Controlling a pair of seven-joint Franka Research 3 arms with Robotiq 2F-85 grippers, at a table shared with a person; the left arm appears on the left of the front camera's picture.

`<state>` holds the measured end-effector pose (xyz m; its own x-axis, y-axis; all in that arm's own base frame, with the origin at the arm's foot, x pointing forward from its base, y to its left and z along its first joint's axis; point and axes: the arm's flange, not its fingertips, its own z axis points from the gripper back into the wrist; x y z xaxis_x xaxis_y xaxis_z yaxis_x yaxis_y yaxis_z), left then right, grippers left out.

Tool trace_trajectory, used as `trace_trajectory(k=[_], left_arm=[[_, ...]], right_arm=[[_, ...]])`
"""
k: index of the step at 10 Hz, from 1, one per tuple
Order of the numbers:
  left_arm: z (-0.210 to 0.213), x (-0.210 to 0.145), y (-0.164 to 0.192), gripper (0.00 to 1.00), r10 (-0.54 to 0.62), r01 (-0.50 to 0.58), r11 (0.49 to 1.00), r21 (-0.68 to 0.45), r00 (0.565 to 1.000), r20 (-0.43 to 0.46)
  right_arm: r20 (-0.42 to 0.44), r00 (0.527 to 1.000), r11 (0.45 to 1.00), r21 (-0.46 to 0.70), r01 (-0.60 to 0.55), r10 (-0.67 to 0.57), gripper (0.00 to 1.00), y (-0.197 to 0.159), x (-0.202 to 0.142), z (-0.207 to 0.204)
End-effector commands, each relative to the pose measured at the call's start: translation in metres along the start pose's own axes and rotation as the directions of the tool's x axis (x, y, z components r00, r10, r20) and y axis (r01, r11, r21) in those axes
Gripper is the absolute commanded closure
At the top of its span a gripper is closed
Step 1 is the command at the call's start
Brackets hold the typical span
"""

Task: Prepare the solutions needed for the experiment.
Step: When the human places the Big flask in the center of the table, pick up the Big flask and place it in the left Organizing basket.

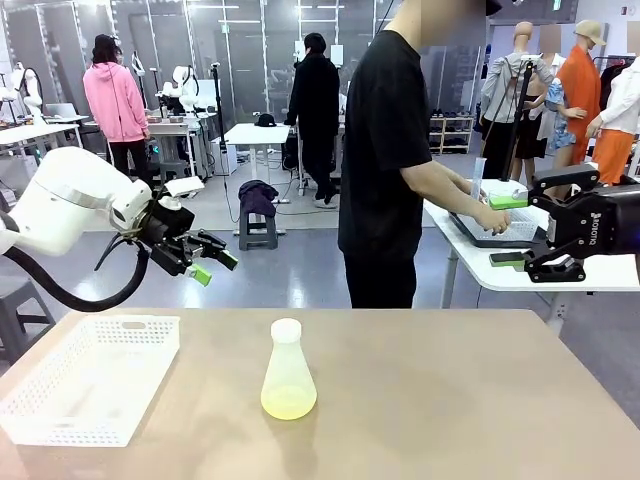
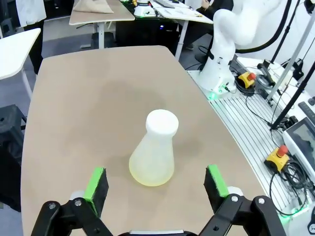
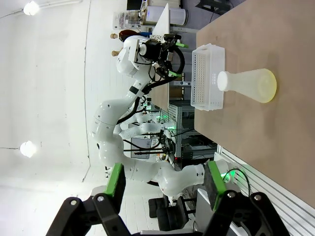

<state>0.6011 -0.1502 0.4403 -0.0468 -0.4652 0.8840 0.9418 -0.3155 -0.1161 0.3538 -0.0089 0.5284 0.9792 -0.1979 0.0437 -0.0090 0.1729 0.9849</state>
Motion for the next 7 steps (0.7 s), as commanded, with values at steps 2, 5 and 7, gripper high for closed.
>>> trace_trajectory(k=[2,5,7], left_arm=[[0.0,0.0,0.0,0.0,0.0,0.0,1.0,0.0,1.0,0.0],[-0.025,-0.027,0.028,0.0,-0.16,0.165,0.974,-0.158,0.986,0.039],[-0.047,-0.049,0.031,0.0,-0.176,0.184,0.949,-0.256,0.983,0.052]], right_arm=[[0.0,1.0,1.0,0.014,-0.005,0.005,0.19,0.002,0.0,-0.001],[0.0,1.0,1.0,0.014,-0.005,0.005,0.19,0.002,0.0,-0.001],[0.0,1.0,1.0,0.014,-0.005,0.005,0.19,0.002,0.0,-0.001]])
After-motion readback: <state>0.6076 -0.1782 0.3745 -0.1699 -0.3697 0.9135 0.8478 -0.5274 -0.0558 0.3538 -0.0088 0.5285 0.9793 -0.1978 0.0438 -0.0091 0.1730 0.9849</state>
